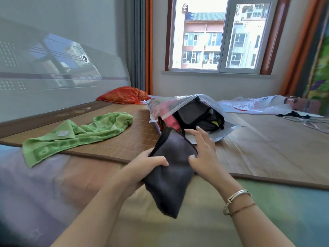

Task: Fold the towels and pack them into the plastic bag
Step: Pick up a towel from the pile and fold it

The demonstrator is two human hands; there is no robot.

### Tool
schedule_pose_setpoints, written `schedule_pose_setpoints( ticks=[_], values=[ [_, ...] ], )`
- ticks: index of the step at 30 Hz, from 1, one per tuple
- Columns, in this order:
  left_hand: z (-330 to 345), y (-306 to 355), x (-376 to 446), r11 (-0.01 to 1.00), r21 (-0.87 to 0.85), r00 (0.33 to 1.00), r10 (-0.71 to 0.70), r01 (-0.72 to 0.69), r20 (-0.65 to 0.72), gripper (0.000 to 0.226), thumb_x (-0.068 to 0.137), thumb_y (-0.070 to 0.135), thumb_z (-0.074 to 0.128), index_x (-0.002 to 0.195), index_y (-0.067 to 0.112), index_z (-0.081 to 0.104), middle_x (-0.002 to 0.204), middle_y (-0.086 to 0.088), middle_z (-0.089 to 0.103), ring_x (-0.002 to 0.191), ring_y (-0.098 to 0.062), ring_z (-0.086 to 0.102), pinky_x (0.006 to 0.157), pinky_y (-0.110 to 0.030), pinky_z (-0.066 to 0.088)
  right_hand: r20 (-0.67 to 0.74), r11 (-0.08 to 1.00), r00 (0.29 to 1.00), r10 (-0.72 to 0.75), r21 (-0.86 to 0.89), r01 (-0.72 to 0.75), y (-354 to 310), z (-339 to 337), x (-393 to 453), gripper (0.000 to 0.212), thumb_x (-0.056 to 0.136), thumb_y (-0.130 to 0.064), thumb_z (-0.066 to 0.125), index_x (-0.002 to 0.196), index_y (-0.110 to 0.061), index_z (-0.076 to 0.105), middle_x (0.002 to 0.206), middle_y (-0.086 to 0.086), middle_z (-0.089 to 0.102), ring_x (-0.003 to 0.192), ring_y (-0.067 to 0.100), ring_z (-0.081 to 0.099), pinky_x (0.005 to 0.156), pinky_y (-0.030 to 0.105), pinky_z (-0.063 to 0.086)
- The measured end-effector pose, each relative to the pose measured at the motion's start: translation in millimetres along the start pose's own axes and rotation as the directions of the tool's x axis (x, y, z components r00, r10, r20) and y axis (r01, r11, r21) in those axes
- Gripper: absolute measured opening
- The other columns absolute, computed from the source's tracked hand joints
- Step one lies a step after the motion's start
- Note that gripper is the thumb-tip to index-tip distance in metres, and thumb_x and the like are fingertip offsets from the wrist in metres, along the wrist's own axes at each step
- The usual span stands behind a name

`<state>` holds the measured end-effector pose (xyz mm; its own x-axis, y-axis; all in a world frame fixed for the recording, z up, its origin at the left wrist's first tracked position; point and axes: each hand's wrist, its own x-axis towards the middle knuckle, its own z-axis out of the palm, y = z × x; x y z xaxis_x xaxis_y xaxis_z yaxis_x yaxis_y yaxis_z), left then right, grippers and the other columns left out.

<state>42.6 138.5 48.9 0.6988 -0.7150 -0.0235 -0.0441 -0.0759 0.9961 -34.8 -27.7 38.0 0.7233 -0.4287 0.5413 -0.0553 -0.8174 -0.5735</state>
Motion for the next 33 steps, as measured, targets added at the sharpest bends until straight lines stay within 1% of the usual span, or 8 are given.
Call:
schedule_pose_setpoints(
  ticks=[3, 6, 9, 12, 16, 20, 24, 33],
  values=[
    [5, 36, 3, 0.966, 0.257, 0.971, -0.078, 0.018, 0.224, 0.029, 0.083, 0.005, 0.065, 0.109, 0.017, 0.068, 0.101, -0.008, 0.074, 0.093, -0.022, 0.071, 0.079, -0.031, 0.057, 0.103, 0.972, 0.971, -0.215, -0.076, 0.223, -11, -27, 0, 0.081, 0.065, -0.008, 0.049, 0.135, -0.046, 0.037, 0.158, -0.019, 0.006, 0.147, 0.008, -0.013, 0.117, 0.031, 0.0],
    [5, 68, 24, 0.903, 0.427, 0.956, -0.08, -0.051, 0.282, 0.031, 0.08, 0.01, 0.072, 0.11, 0.019, 0.071, 0.103, -0.006, 0.074, 0.097, -0.023, 0.07, 0.09, -0.036, 0.056, 0.257, 0.953, 0.953, -0.158, -0.213, 0.215, -7, -49, 19, 0.051, 0.062, -0.034, 0.048, 0.113, -0.039, 0.046, 0.157, -0.02, 0.008, 0.146, 0.007, -0.017, 0.12, 0.04, -0.005],
    [-1, 82, 56, 0.85, 0.518, 0.985, 0.008, -0.098, 0.173, 0.028, 0.073, 0.02, 0.083, 0.099, 0.017, 0.075, 0.098, -0.005, 0.075, 0.092, -0.018, 0.071, 0.087, -0.033, 0.057, 0.326, 0.967, 0.938, -0.118, -0.177, 0.183, 5, -62, 49, 0.019, 0.07, -0.041, 0.062, 0.083, -0.033, 0.052, 0.141, -0.018, 0.043, 0.146, 0.005, 0.012, 0.119, 0.038, 0.011],
    [-11, 78, 94, 0.865, 0.481, 0.981, 0.189, -0.143, -0.048, 0.037, 0.07, 0.029, 0.085, 0.098, 0.011, 0.071, 0.094, -0.005, 0.073, 0.085, -0.014, 0.068, 0.076, -0.027, 0.056, 0.304, 0.999, 0.952, -0.03, -0.012, 0.035, 17, -67, 83, 0.003, 0.079, -0.019, 0.067, 0.079, -0.017, 0.067, 0.09, 0.0, 0.071, 0.096, 0.015, 0.065, 0.084, 0.029, 0.048],
    [-33, 56, 148, 0.653, 0.75, 0.857, 0.441, -0.103, -0.266, 0.051, 0.068, 0.046, 0.081, 0.101, 0.021, 0.052, 0.103, 0.002, 0.055, 0.097, -0.019, 0.057, 0.083, -0.034, 0.049, 0.122, 0.968, 0.974, 0.189, 0.146, -0.205, 39, -62, 126, 0.016, 0.081, -0.018, 0.061, 0.086, -0.003, 0.066, 0.076, 0.013, 0.068, 0.067, 0.018, 0.067, 0.061, 0.027, 0.052],
    [-33, 37, 185, 0.407, 0.91, 0.816, 0.496, 0.082, -0.296, 0.055, 0.072, 0.061, 0.064, 0.102, 0.019, 0.045, 0.107, -0.002, 0.048, 0.101, -0.027, 0.049, 0.084, -0.038, 0.044, 0.202, 0.557, 0.879, 0.432, 0.706, -0.436, 60, -29, 148, 0.01, 0.089, -0.009, 0.058, 0.084, -0.012, 0.066, 0.074, 0.007, 0.069, 0.059, 0.016, 0.066, 0.053, 0.025, 0.051],
    [-31, 32, 209, 0.338, 0.938, 0.754, 0.596, 0.075, -0.275, 0.027, 0.088, 0.048, 0.048, 0.087, 0.021, 0.046, 0.101, -0.003, 0.055, 0.095, -0.028, 0.05, 0.08, -0.04, 0.043, 0.345, 0.083, 0.82, 0.457, 0.901, -0.426, 70, 10, 164, 0.018, 0.088, -0.019, 0.054, 0.074, -0.011, 0.064, 0.062, 0.006, 0.067, 0.052, 0.02, 0.065, 0.063, 0.031, 0.047],
    [-51, 36, 221, 0.312, 0.922, 0.67, 0.737, -0.228, -0.084, 0.043, 0.095, 0.031, 0.049, 0.057, 0.023, 0.031, 0.055, 0.008, 0.039, 0.079, -0.018, 0.04, 0.079, -0.039, 0.035, 0.404, -0.29, 0.849, 0.339, 0.904, -0.314, 48, 82, 201, 0.038, 0.086, -0.034, 0.044, 0.084, -0.004, 0.066, 0.079, 0.015, 0.068, 0.068, 0.03, 0.067, 0.07, 0.034, 0.052]
  ],
)
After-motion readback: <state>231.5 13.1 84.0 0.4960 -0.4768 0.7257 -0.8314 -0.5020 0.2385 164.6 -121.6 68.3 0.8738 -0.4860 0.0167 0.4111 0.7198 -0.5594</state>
